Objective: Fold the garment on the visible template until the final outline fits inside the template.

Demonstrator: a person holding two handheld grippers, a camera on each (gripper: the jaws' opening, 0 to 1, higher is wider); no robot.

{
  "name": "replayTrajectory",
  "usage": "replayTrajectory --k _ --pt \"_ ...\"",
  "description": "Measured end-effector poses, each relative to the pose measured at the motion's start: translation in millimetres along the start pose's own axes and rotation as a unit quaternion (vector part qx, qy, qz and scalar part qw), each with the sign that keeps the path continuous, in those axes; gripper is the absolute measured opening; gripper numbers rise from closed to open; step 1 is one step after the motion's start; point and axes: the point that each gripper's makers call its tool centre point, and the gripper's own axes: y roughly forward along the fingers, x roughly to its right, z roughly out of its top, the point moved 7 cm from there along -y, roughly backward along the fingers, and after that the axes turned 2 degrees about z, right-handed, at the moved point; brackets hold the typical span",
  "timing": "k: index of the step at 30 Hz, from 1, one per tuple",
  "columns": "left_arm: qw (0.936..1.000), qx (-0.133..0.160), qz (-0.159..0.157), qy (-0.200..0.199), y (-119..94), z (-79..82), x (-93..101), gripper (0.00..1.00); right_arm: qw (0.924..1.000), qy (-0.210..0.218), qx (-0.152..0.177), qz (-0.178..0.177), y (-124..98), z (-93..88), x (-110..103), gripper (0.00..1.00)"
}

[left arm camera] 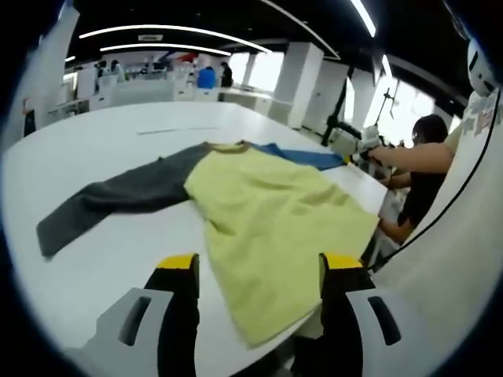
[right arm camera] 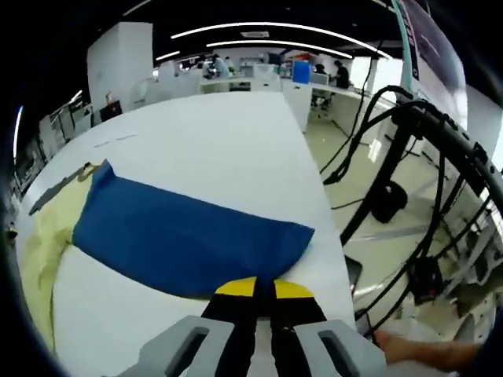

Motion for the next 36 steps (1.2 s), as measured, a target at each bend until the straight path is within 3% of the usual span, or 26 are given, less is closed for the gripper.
replayTrajectory --k 11,19,36 --pt "1.0 0.001 -0.001 0.002 -2 -0.2 -0.3 0.58 1.0 0.0 -0.002 -0.005 0 0.9 2 0.0" --pt "1.0 0.004 0.0 0.003 -7 -1.0 -2.0 0.58 0.9998 0.012 0.014 0.004 -10 7.6 1 0.0" --pt "0.9998 0.01 -0.008 0.012 -13 -2.7 -7.7 0.58 0.9983 0.004 0.033 0.047 -29 37.3 -35 0.0"
